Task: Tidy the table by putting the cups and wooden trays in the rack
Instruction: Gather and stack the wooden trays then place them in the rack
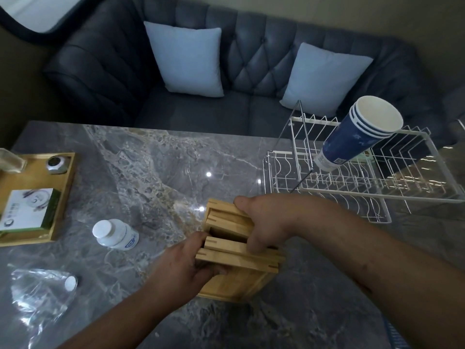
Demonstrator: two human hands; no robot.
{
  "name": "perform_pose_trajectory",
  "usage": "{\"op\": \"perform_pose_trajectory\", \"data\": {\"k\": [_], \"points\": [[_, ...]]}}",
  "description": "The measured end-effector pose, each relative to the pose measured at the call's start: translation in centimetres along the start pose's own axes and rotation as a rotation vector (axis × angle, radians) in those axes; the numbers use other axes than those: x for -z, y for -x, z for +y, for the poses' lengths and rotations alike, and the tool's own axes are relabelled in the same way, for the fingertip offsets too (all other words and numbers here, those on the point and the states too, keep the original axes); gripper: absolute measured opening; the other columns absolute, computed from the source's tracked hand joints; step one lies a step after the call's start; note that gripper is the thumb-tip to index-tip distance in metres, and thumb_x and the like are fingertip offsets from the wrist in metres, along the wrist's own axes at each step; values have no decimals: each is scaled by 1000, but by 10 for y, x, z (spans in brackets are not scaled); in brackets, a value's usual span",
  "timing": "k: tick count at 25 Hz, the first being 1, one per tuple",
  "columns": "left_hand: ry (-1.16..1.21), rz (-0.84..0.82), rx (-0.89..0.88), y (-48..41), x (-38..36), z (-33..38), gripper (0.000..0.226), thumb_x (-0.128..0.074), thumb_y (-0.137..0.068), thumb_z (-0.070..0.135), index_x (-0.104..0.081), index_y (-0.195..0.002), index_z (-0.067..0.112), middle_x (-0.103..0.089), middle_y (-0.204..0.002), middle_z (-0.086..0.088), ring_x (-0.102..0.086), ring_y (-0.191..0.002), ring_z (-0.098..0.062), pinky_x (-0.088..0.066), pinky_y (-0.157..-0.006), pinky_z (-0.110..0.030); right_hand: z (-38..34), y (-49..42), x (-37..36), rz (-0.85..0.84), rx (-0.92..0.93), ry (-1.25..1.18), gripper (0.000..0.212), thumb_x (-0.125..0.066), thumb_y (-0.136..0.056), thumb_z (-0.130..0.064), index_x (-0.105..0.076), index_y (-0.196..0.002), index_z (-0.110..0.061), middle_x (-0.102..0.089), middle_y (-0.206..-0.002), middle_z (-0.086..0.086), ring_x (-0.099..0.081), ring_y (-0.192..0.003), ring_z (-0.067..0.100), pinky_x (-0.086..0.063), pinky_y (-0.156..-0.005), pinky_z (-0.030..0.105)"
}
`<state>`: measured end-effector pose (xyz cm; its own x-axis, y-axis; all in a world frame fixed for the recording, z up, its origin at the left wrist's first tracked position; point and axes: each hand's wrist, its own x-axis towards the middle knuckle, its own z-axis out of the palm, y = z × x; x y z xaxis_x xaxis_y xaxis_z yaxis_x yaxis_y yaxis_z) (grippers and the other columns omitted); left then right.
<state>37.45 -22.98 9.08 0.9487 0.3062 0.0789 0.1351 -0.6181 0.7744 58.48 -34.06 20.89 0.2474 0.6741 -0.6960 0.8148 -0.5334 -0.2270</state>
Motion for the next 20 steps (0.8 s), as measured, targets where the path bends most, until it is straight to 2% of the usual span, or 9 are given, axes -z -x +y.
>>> {"op": "perform_pose_trajectory", "data": {"k": [3,7,10,13,15,18,20], "points": [[-13,-3,-4,1,0,-2,48,-69,-73,63,-49,-109,39,-53,-88,37,-57,-76,5,-40,-62,-9,3,-2,0,32,12,-14,52,-77,-71,-49,-35,-100,-38,-49,-81,-13,-50,-69,3,-35,-52,26],[-12,-6,-5,1,-1,-2,47,-69,-74,63,-49,-109,38,-53,-88,34,-62,-77,-3,-38,-63,-8,4,-3,2,42,40,-10,49,-76,-72,-49,-36,-99,-41,-50,-84,-13,-51,-73,4,-37,-54,27],[-26,22,-7,1,2,-1,48,-69,-75,62,-51,-111,37,-54,-92,32,-60,-79,0,-38,-66,-8,4,-4,6,39,51,-8,50,-77,-74,-47,-39,-106,-42,-52,-88,-13,-52,-77,5,-42,-58,29],[-132,104,-73,-4,3,-3,48,-69,-77,61,-58,-106,24,-53,-95,21,-49,-83,5,-34,-70,-7,4,-4,15,58,53,13,49,-77,-77,-45,-41,-108,-41,-50,-87,-14,-52,-77,7,-38,-57,27],[-175,166,-106,-8,3,-4,52,-70,-78,62,-63,-103,16,-55,-100,12,-49,-88,0,-40,-72,-13,2,-4,20,80,49,38,48,-77,-78,-44,-44,-112,-39,-48,-84,-15,-50,-75,7,-34,-54,26],[-205,259,-107,-13,2,-8,59,-72,-77,62,-62,-108,12,-54,-115,-6,-60,-96,-22,-52,-76,-31,-1,-4,25,105,68,79,43,-77,-80,-42,-41,-103,-39,-45,-79,-15,-45,-69,2,-29,-52,25],[-182,249,-111,-16,2,-10,60,-72,-78,62,-61,-110,13,-49,-137,-10,-59,-115,-29,-53,-89,-37,-3,-5,28,96,59,91,43,-76,-81,-42,-46,-110,-38,-45,-80,-15,-46,-70,4,-30,-52,26]]}}
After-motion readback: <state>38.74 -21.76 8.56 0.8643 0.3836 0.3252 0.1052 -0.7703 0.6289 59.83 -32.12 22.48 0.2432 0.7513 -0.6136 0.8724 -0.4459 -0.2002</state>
